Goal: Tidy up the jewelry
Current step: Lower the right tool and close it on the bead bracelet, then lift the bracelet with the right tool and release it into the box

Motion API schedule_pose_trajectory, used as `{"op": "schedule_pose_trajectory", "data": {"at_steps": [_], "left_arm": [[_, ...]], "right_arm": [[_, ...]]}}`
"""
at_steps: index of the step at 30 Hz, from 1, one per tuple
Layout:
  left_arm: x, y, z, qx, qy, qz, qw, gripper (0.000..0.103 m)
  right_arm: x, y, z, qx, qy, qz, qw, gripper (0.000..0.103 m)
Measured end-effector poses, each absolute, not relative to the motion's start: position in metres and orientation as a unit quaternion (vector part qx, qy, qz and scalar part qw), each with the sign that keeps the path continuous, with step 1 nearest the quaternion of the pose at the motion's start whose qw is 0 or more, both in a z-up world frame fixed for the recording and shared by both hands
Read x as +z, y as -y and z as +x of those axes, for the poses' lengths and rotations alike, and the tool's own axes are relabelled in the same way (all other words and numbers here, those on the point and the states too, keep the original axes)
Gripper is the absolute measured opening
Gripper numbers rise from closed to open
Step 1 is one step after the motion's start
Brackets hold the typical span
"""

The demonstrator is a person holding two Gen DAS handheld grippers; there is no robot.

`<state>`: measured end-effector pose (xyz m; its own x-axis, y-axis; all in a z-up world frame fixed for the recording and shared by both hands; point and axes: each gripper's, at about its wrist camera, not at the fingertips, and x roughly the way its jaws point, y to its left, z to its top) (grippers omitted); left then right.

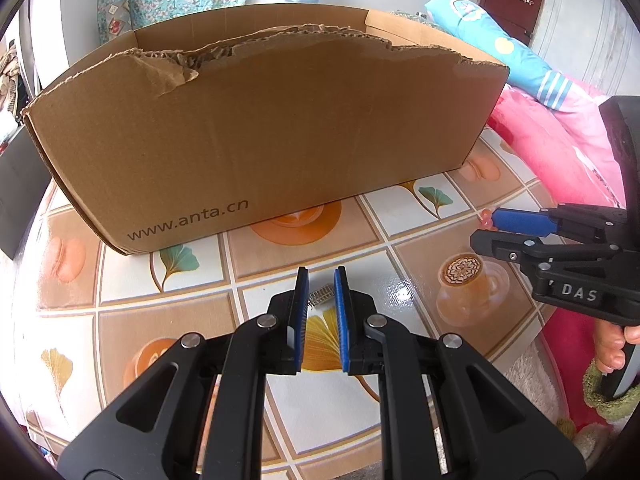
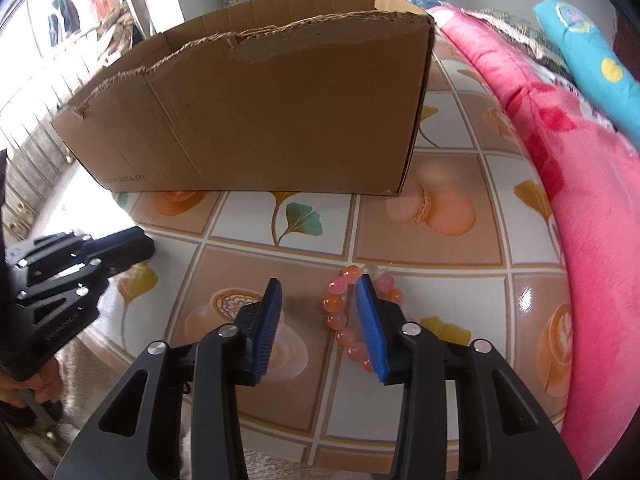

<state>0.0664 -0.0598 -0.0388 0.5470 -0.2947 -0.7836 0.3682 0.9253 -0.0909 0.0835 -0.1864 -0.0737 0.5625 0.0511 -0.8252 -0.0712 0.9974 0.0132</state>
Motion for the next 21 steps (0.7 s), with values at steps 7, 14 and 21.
{"op": "schedule_pose_trajectory", "data": {"at_steps": [7, 14, 21], "left_arm": [[-0.039, 0.060, 0.066, -0.189, -0.436, 0.043, 0.879, 0.012], [-0.038, 0.057, 0.067, -0.189, -0.433, 0.038, 0.880, 0.012], [-0.034, 0.043, 0.067, -0.199, -0.424, 0.011, 0.883, 0.012]], "right_arm": [[-0.074, 0.184, 0.084, 0.034, -0.463, -0.013, 0.886, 0.022], [-0.074, 0.200, 0.087, 0.047, -0.462, 0.040, 0.885, 0.010], [-0.059, 0.234, 0.078, 0.093, -0.429, 0.165, 0.883, 0.010]]}}
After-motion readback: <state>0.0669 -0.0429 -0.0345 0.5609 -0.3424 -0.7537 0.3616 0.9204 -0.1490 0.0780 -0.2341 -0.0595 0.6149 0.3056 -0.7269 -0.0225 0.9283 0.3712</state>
